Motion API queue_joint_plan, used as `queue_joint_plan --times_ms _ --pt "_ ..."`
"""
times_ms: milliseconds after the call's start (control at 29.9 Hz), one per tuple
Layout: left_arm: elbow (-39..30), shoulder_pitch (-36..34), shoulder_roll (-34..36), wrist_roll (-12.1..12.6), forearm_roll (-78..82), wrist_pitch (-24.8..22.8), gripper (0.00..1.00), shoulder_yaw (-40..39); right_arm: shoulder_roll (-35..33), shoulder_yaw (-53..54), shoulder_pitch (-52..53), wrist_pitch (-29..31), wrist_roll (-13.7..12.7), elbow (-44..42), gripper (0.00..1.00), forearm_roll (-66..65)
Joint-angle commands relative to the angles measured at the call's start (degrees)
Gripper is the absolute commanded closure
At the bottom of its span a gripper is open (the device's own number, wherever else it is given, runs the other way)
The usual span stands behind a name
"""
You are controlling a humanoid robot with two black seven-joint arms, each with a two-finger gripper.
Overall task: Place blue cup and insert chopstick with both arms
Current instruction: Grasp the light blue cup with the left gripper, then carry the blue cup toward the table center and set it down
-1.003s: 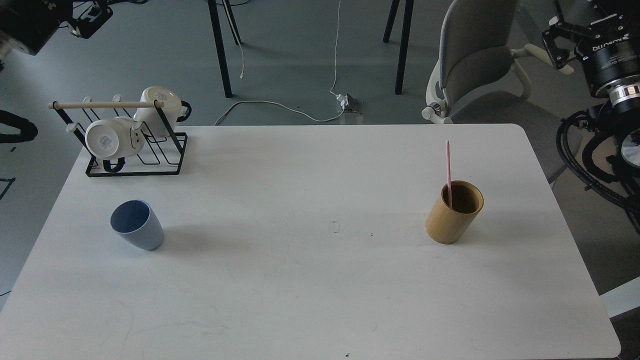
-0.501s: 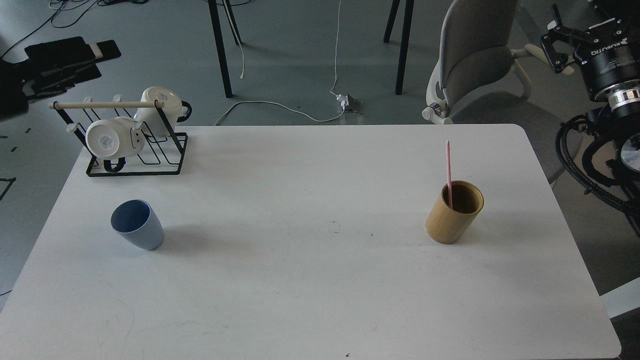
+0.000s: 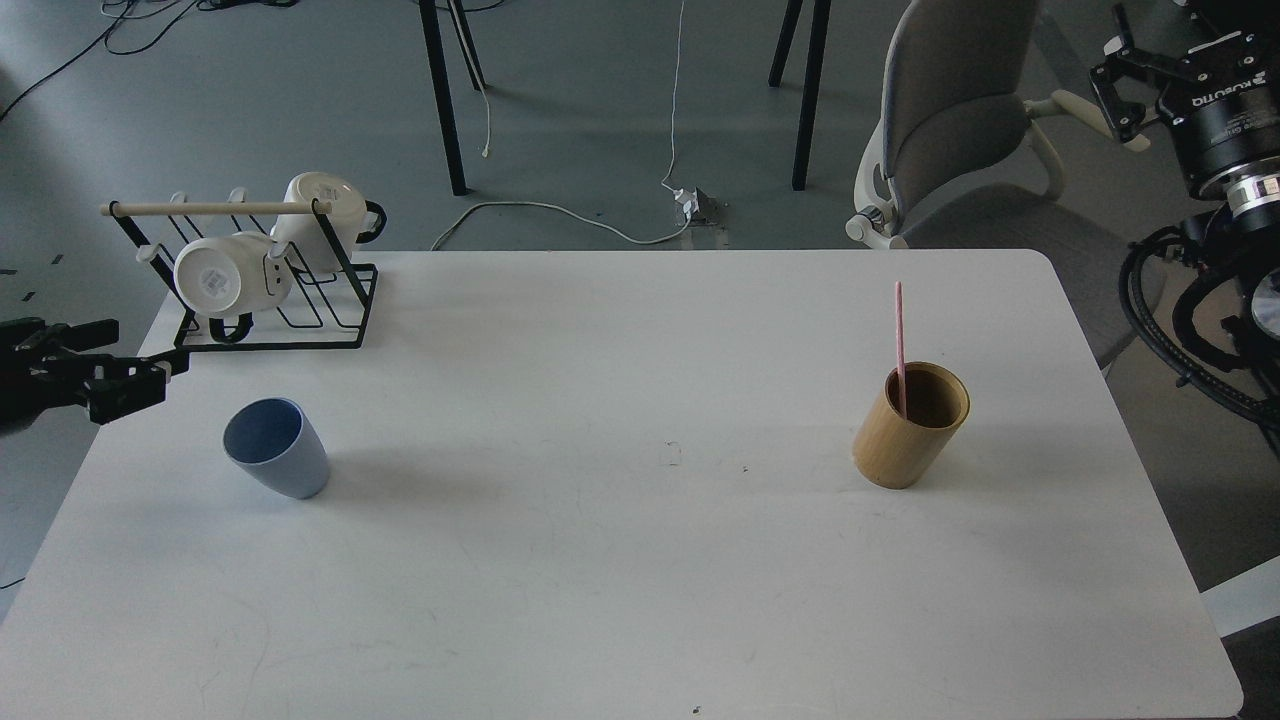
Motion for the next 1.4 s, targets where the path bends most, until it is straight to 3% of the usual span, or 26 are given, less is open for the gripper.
queue_joint_plan --times_ms 0,134,568,869,1103,1370 --pt "7.5 0.4 -5.9 -1.1 0.0 0.2 0.29 1.4 -0.1 0.1 -0.1 0.0 0.1 0.1 0.0 0.1" --pt "11.2 0.8 -8.9 -2.5 -0.1 0.3 0.32 1.8 0.0 1.0 -0.1 0.0 0.1 0.3 0.0 0.1" --pt "7.6 3.0 -8.9 -3.3 -0.1 0.3 0.35 2.3 0.1 1.0 -0.1 0.0 0.1 0.8 0.0 -0.1" --pt "8.6 3.7 -10.1 -3.1 0.1 0.4 0.56 2.3 -1.8 1.1 -0.1 0.0 0.1 2.3 0.0 -0.2" --pt "9.2 3.8 -11.8 -3.2 0.0 0.4 0.65 2.3 -1.8 1.1 -0.1 0.0 0.1 2.3 0.0 -0.2" --pt "10.5 4.1 -13.2 -3.2 0.0 0.3 0.65 2.4 -2.2 1.2 -0.1 0.0 0.1 2.3 0.0 -0.2"
